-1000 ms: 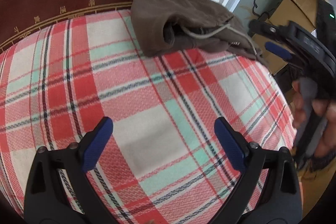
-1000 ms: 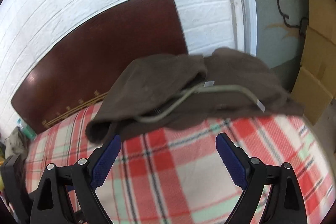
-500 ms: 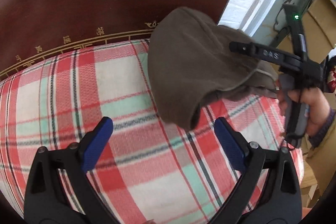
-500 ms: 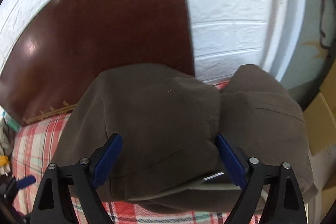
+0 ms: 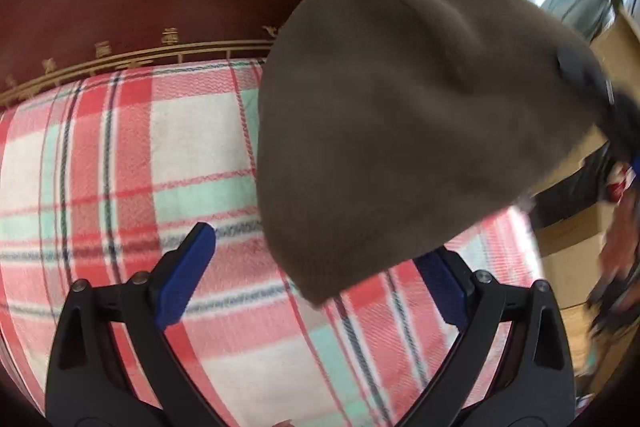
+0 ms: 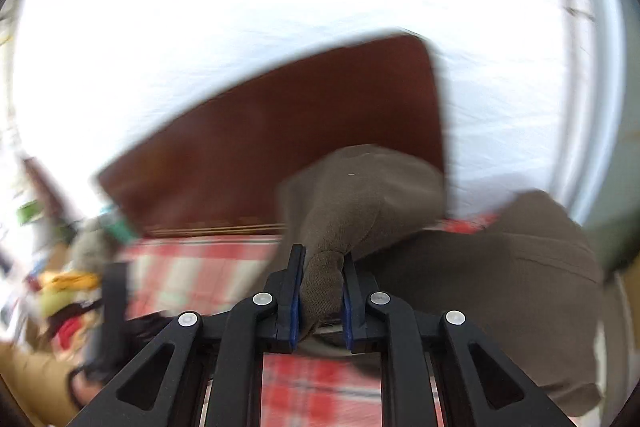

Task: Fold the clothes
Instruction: 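Grasp the brown hoodie with the right gripper while the left gripper grasps it too, then lift the hoodie high with both grippers and shake it out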

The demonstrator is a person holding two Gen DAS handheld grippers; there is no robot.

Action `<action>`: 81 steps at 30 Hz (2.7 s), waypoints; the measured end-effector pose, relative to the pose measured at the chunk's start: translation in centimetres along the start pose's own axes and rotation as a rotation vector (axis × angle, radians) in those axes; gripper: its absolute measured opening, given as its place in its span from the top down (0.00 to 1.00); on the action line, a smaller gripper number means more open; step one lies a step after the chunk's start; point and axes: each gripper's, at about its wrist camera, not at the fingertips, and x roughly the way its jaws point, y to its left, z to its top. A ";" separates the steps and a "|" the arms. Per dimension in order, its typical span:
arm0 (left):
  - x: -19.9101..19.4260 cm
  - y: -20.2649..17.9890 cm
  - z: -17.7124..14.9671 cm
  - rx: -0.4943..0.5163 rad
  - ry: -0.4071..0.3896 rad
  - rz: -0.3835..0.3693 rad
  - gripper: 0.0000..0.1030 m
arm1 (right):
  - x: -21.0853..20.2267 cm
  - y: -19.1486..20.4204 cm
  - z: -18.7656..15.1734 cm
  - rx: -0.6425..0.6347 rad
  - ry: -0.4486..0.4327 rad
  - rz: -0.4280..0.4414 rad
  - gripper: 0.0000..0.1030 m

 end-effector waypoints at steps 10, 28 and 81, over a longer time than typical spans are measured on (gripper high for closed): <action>-5.0 0.9 -2.1 0.034 0.001 0.016 0.05 | 3.1 7.5 -10.3 -0.231 0.395 0.022 0.78; 4.0 0.8 4.8 -0.132 0.104 -0.170 0.05 | 8.1 -10.1 -3.2 0.522 0.185 0.162 0.17; -61.8 -8.8 5.4 0.537 -0.819 -0.776 0.06 | -37.1 37.5 15.6 -0.230 -0.581 0.895 0.88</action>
